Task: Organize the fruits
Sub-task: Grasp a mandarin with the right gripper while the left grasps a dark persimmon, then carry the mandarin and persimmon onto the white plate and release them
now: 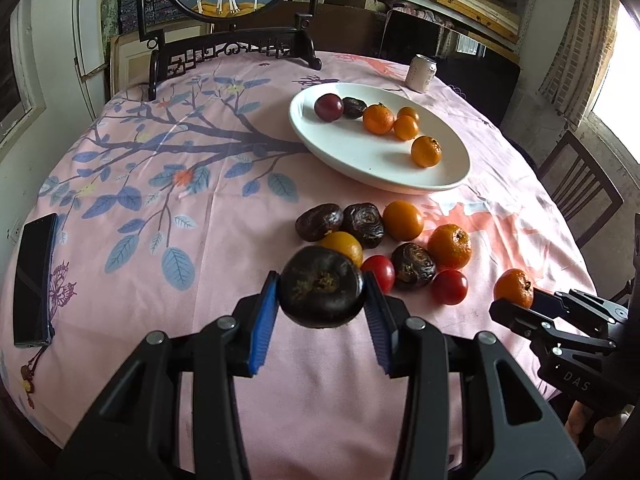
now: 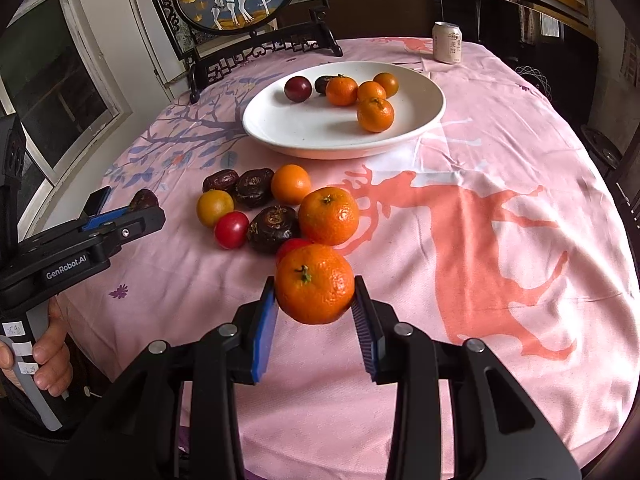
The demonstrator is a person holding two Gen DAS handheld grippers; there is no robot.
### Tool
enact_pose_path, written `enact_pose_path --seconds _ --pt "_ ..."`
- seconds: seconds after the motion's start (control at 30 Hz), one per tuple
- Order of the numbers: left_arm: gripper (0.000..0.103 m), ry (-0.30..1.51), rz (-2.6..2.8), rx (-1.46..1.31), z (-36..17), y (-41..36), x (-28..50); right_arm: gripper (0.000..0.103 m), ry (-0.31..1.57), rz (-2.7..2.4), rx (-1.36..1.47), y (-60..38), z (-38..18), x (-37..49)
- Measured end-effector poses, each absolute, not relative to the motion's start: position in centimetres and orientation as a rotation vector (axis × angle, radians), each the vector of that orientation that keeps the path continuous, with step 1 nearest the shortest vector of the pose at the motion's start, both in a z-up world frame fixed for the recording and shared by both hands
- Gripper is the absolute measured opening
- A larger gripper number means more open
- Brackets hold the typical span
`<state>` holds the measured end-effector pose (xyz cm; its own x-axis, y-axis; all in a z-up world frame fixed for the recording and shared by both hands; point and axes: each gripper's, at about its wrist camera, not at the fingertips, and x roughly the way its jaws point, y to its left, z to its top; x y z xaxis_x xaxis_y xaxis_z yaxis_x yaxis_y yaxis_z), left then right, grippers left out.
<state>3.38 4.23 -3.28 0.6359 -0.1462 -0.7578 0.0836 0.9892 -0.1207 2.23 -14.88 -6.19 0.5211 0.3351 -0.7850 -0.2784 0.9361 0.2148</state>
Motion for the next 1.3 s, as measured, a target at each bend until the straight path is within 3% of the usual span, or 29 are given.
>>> enact_pose_path --seconds 0.27,0.53,0.77,1.07,1.1,1.13,1.17,1.2,1.3 --pt "0.042 0.858 -0.174 -0.034 -0.6 2.6 6.0 0.037 0.933 0.364 0.067 -15.9 -5.4 4.1" --pt "0.042 0.912 -0.136 0.008 1.6 0.8 16.9 0.037 0.924 0.355 0.005 -17.0 -2.7 12.1" --pt "0.042 0.999 -0.089 0.027 -0.8 -1.4 26.6 0.037 0.974 0.320 -0.022 -17.0 -3.6 22.5" --pt "0.043 1.049 -0.093 0.038 -3.3 -2.3 30.0 0.037 1.028 0.282 -0.026 -17.1 -6.2 27.3" --pt "0.045 1.052 -0.090 0.037 -3.3 -2.3 30.3 0.038 1.023 0.275 -0.029 -17.1 -6.3 27.5" --pt "0.050 1.049 -0.090 0.034 -3.2 -2.3 30.6 0.048 1.014 0.271 -0.034 -17.0 -6.2 27.6" --pt "0.067 1.042 -0.090 0.030 -2.9 -2.3 30.7 0.064 1.000 0.258 -0.044 -17.0 -6.0 27.6" --pt "0.074 1.024 -0.086 0.022 -2.4 -2.2 30.6 0.064 0.979 0.236 -0.060 -17.0 -5.7 27.4" --pt "0.078 0.972 -0.102 0.009 -0.4 -1.6 28.9 0.064 0.961 0.227 -0.084 -17.1 -4.5 26.2"
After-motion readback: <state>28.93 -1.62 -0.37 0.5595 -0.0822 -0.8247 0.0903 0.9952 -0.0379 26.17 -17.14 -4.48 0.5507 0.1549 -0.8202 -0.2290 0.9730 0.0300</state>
